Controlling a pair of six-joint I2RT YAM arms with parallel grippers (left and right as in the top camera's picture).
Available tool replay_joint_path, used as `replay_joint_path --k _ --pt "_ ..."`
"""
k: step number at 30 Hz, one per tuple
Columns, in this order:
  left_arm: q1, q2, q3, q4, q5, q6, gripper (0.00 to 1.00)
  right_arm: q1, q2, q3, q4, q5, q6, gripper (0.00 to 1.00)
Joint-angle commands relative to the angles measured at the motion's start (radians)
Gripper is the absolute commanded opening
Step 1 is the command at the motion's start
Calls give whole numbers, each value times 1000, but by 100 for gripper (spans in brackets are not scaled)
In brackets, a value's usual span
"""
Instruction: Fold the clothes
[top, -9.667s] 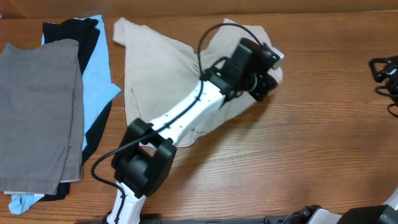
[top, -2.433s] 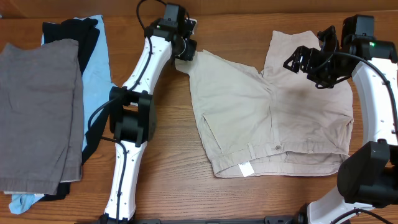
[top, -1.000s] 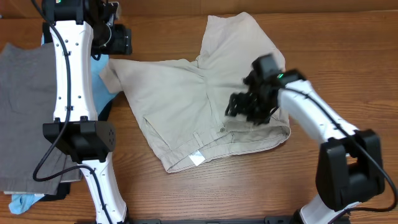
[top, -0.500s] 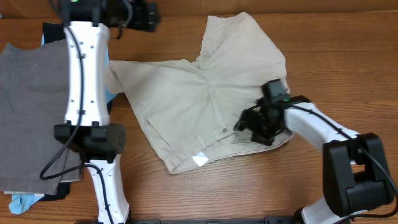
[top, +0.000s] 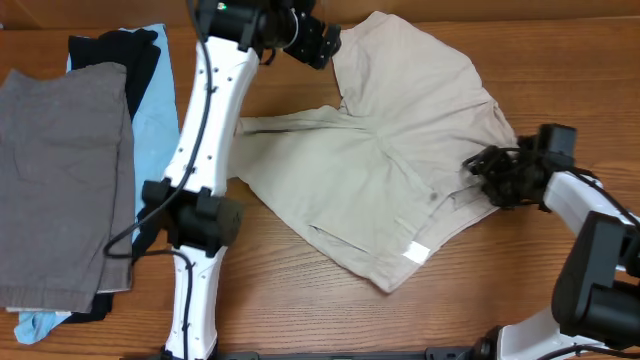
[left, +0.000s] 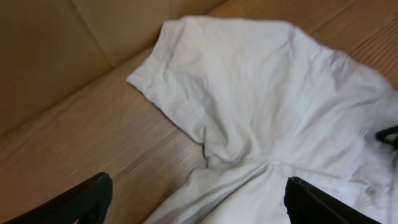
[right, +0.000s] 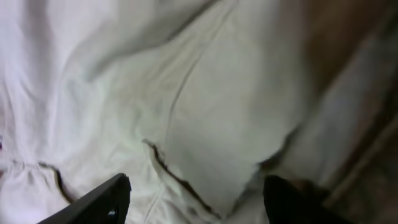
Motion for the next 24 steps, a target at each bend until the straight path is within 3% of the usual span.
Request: replay_joint_path --k 1,4,10,14,18,24 --pt "-8 96 13 24 -13 22 91 -75 46 -2 27 144 -101 73" --pt "-11 142 13 66 -10 21 91 -90 45 69 -44 140 -136 73" --pt "-31 233 13 239 0 2 89 -70 36 311 -331 105 -160 89" --pt "-63 290 13 356 50 2 84 -38 16 480 -504 76 -163 95" --pt "-107 349 13 453 49 2 76 13 -13 596 -587 76 -163 96" --pt "-146 438 13 581 49 2 76 66 -31 612 -594 76 -163 96"
